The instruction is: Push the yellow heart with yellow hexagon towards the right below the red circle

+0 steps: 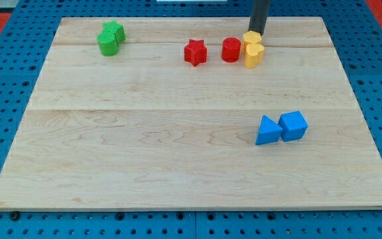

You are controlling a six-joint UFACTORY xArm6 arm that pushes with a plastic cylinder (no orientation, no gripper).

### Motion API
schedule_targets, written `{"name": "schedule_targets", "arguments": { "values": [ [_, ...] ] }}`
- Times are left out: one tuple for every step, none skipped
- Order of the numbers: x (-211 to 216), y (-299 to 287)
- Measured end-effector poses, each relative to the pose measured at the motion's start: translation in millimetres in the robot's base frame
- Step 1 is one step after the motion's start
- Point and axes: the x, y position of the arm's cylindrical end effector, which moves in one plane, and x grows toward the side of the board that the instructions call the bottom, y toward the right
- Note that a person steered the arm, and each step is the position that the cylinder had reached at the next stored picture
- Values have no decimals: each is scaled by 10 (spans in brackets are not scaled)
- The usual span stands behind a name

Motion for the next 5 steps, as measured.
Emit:
{"name": "schedule_targets", "arguments": {
  "values": [
    [114,0],
    [360,7],
    [704,-47],
    [1046,-82],
    [1128,94]
  ]
}}
